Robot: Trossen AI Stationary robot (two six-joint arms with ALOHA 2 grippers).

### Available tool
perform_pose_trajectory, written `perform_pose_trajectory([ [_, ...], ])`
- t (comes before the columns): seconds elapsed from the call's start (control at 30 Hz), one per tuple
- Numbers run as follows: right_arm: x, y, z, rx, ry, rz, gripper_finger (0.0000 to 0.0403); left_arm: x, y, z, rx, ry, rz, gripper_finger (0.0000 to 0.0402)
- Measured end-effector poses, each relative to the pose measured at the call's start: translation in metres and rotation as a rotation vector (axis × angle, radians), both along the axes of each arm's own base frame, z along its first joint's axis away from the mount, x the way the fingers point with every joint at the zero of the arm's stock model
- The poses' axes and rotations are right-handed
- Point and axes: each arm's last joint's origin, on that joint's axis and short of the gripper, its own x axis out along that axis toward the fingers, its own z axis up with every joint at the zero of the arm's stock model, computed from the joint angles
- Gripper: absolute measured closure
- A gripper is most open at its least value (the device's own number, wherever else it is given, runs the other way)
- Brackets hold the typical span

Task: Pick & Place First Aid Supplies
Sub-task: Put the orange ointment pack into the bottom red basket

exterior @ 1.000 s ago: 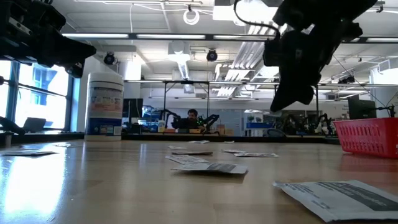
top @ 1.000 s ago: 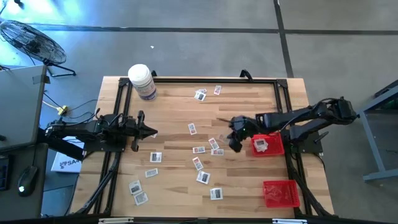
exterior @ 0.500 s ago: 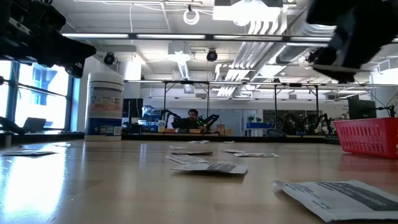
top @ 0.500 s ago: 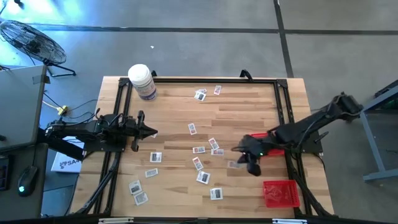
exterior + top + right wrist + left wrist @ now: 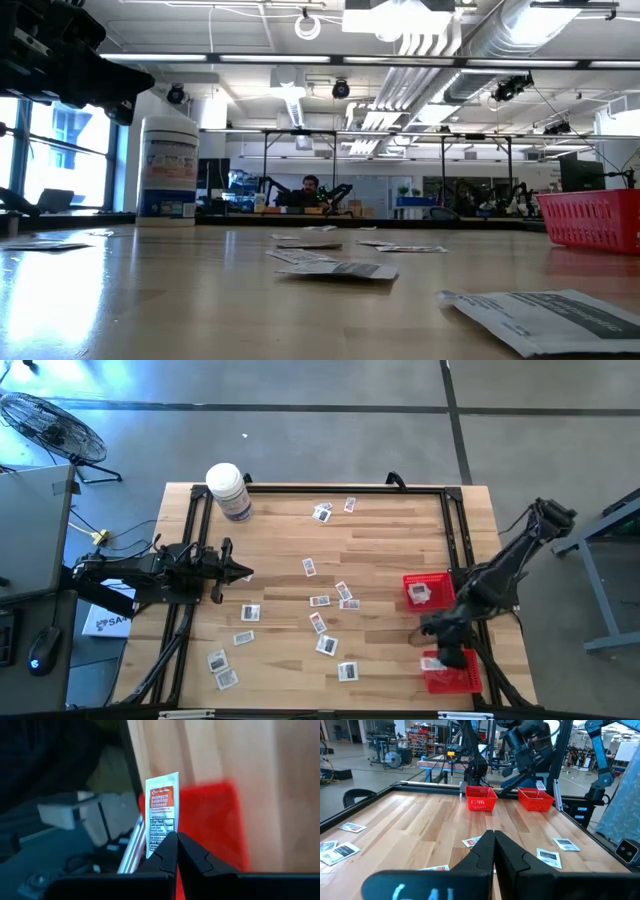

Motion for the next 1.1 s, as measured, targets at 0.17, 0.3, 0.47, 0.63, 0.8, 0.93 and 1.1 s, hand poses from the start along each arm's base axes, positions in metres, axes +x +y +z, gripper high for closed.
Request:
perform_pose_trajectory([
  [0.17, -0.016, 0.014, -0.006, -0.093, -0.004, -0.037, 0.0403, 0.000, 0.000, 0.000, 0.000, 0.000, 0.000, 0.0401],
  [0.3, -0.021, 0.022, -0.015, -0.132, 0.060, -0.047, 0.0403, 0.000, 0.000, 0.000, 0.000, -0.001, 0.000, 0.0401],
  [0.47, -0.021, 0.032, -0.032, -0.188, 0.162, -0.013, 0.0402, 0.000, 0.000, 0.000, 0.000, 0.000, 0.000, 0.0401],
  [0.63, -0.018, 0.036, -0.044, -0.247, 0.198, -0.061, 0.0402, 0.000, 0.000, 0.000, 0.000, 0.000, 0.000, 0.0401],
  [0.8, -0.017, 0.038, -0.049, -0.246, 0.299, -0.175, 0.0391, 0.000, 0.000, 0.000, 0.000, 0.000, 0.000, 0.0401],
  [0.93, -0.017, 0.039, -0.047, -0.205, 0.378, -0.223, 0.0369, 0.000, 0.000, 0.000, 0.000, -0.001, 0.000, 0.0401],
  [1.1, -0.011, 0.046, -0.032, -0.126, 0.410, -0.193, 0.0340, 0.000, 0.000, 0.000, 0.000, -0.001, 0.000, 0.0401],
])
